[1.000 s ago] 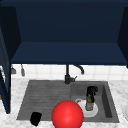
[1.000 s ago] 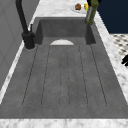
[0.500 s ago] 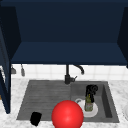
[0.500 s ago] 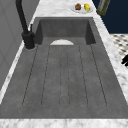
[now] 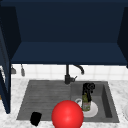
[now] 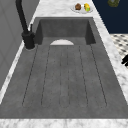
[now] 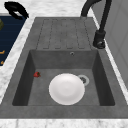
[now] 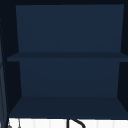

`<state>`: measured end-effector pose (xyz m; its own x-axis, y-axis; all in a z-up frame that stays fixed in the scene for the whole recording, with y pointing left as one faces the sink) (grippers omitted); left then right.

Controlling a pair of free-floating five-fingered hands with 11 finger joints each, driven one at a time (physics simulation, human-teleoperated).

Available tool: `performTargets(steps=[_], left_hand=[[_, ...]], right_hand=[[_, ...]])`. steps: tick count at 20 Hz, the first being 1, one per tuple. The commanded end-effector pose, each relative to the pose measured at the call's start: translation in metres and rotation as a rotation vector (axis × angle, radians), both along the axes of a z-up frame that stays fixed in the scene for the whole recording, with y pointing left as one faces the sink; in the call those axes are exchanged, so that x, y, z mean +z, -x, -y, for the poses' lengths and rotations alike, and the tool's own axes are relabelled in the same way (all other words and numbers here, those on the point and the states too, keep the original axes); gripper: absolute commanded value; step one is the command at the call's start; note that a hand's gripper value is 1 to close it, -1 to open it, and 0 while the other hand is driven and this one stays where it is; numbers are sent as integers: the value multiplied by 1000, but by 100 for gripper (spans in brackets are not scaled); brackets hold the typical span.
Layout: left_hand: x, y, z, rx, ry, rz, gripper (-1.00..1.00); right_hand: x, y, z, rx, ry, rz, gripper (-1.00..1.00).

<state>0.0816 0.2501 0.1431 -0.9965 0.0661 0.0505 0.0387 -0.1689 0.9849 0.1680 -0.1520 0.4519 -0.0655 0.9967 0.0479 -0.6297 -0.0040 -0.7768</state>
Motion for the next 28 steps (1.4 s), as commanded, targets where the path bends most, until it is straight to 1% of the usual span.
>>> performTargets(steps=[1, 6, 10, 14, 22, 25, 28], left_hand=[[0, 0, 0, 0, 0, 0, 0], [0, 0, 0, 0, 0, 0, 0], [0, 0, 0, 0, 0, 0, 0], [0, 0, 0, 0, 0, 0, 0], [0, 0, 0, 0, 0, 0, 0], [0, 0, 0, 0, 0, 0, 0], [0, 0, 0, 0, 0, 0, 0]], right_hand=[[27, 9, -16, 0, 18, 38, 100], [67, 23, -25, 0, 13, 38, 100], [98, 41, -21, -3, -9, 52, 100], [130, 58, -17, -5, -18, 73, 100], [193, 92, -6, -17, -18, 83, 100], [217, 111, -3, -23, -15, 78, 100], [241, 130, 0, -18, -17, 88, 100]])
